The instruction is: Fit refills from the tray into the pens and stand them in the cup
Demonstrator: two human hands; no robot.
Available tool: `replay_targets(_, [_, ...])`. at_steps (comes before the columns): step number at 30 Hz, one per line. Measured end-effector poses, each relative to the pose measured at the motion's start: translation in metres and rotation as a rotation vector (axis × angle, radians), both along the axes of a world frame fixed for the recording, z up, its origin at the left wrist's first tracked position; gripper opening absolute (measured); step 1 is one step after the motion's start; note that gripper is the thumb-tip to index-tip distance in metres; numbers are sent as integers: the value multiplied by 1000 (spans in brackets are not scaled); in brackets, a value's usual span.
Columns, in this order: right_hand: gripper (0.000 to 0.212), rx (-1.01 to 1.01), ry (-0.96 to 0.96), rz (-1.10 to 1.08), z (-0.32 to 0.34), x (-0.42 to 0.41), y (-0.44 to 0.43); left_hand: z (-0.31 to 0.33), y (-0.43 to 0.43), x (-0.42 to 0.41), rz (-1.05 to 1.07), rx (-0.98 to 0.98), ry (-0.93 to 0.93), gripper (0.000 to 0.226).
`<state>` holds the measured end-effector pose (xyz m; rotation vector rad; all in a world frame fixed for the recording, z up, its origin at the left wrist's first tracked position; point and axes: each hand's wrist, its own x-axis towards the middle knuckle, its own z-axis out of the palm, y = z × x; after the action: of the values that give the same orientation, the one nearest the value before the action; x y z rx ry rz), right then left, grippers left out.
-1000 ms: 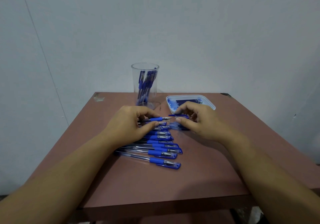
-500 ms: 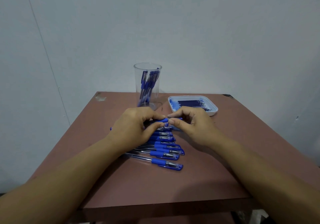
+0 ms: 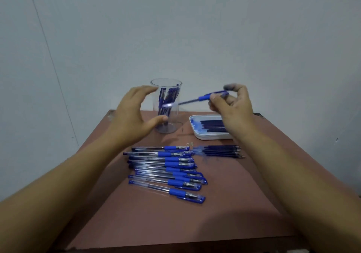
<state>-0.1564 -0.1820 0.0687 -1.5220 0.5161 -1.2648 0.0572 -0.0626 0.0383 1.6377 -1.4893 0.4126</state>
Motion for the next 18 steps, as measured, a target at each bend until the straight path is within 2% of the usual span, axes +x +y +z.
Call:
replay_targets(3, [31,-46,-72,-54,25,10,-17,11,-13,21,53,81,-80,88])
replay_targets(6, [32,-123,-39,-117,41,24,-33,15,-26,33,61,128,-135,95])
replay_targets(10, [32,-297,115,-194,45,46,-48,10,-37,36,48,153,-172,98])
replay_targets(15, [29,-458,290,-176,35,72,-51,1,-44,35,60,121,-195,98])
replay_targets(18, [14,-542,398,-149,26,82,-51,1,-44,34,60,105,-201,98])
